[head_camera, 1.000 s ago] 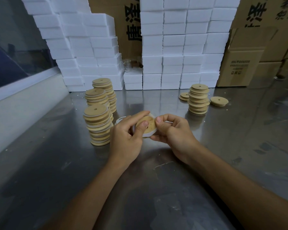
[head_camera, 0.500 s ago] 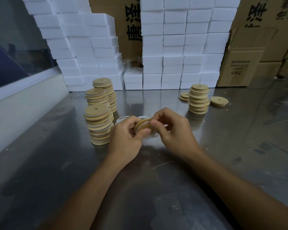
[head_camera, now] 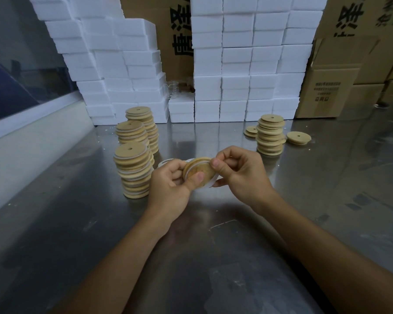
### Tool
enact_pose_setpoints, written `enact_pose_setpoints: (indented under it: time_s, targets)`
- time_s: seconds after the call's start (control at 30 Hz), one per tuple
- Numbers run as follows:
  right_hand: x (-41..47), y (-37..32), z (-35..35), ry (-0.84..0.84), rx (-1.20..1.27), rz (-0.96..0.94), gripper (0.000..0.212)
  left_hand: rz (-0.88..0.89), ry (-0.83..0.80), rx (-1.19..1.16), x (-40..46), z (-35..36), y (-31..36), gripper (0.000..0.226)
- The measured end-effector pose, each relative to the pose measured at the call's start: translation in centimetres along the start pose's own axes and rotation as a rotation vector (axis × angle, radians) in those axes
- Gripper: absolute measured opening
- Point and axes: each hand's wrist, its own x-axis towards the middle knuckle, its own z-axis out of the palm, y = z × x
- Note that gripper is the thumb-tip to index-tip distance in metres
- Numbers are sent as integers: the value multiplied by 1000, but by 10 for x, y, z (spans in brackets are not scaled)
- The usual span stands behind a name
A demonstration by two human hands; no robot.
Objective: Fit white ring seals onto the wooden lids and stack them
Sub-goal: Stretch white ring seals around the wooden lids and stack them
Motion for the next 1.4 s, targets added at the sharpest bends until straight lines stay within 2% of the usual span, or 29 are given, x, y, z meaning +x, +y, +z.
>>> enact_pose_setpoints:
  time_s: [0.2, 0.3, 0.37, 0.43, 0.5, 0.6, 0.73, 0.83, 0.97, 1.1, 1.23, 1.4]
  targets:
    - [-2, 4, 5, 37, 90, 65, 12, -152, 49, -144, -2, 4, 3, 10]
    - [-3, 8, 8, 26, 167, 152, 16, -184, 49, -164, -3, 3, 2, 11]
    - [-4, 8, 7, 27, 123, 146, 13, -178, 16, -153, -2, 3, -1, 14]
    - [-4, 8, 2, 53, -127, 11, 10, -108, -20, -46, -1, 3, -4, 21]
    - [-4, 7, 0, 36, -449, -218, 6, 6, -46, 164, 1, 3, -8, 27]
    - [-5, 3, 2, -54, -673, -455, 7, 151, -66, 347, 0, 0, -10, 20]
    - [-8, 1, 5, -52, -534, -384, 7, 213, -16, 354, 2, -2, -10, 22]
    - [-10, 4, 9, -3, -451, -306, 6, 245, 10, 374, 3, -1, -8, 24]
    - [-10, 8, 14, 76, -380, -293, 8, 271, 42, 401, 3, -2, -5, 25]
    - [-5, 8, 10, 119, -355, -272, 9, 225, 40, 354, 1, 0, -2, 27]
    - [-3, 6, 3, 76, -375, -297, 9, 187, 11, 325, 0, 1, 0, 28]
    - [-5, 6, 3, 63, -292, -186, 14, 97, -5, 230, -1, 2, 0, 30]
